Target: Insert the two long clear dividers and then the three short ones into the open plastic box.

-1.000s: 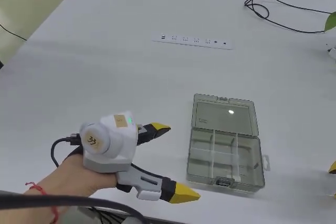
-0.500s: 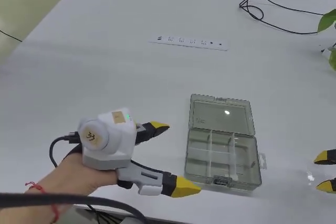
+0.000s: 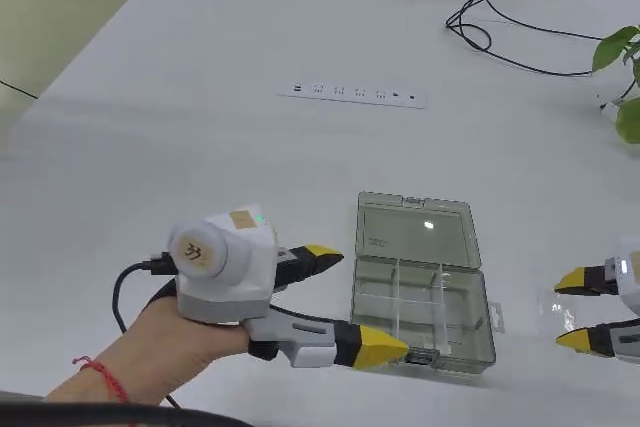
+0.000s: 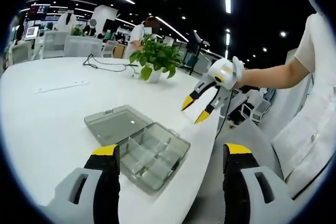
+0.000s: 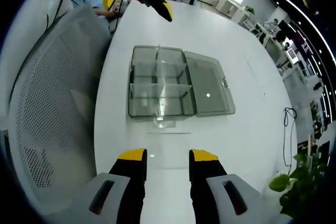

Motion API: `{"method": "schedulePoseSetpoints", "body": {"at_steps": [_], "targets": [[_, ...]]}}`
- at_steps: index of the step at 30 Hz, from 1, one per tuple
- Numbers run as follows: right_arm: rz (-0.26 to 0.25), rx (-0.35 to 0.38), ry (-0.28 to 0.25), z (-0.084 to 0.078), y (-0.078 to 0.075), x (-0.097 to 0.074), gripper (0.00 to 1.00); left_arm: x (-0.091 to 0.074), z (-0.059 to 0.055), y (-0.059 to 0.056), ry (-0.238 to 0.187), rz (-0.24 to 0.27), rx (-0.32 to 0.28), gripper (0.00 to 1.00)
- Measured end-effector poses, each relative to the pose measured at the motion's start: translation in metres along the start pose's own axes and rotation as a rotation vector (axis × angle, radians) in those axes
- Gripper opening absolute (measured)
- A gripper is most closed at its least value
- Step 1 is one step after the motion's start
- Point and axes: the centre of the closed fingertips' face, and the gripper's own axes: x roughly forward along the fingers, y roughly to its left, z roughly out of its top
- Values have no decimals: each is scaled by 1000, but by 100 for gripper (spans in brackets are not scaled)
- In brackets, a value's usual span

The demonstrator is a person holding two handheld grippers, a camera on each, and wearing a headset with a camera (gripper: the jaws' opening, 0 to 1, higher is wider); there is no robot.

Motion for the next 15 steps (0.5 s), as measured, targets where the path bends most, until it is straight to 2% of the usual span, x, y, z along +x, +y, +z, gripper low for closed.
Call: {"method": "schedulePoseSetpoints", "body": {"at_steps": [3, 6, 11, 13, 15], "targets": [[-8, 4, -27, 15, 1, -1, 33, 6, 4, -5, -14, -12, -82, 75], [-14, 6, -49, 21, -1, 2, 33, 11, 5, -7, -14, -11, -117, 71], [-21, -10, -76, 43, 5, 1, 33, 20, 6, -13, -7, -21, -191, 62], [-24, -14, -89, 54, 7, 0, 33, 23, 4, -15, 5, -22, -253, 59], [-27, -17, -103, 63, 9, -1, 33, 26, 5, -18, -6, -33, -258, 56]]}}
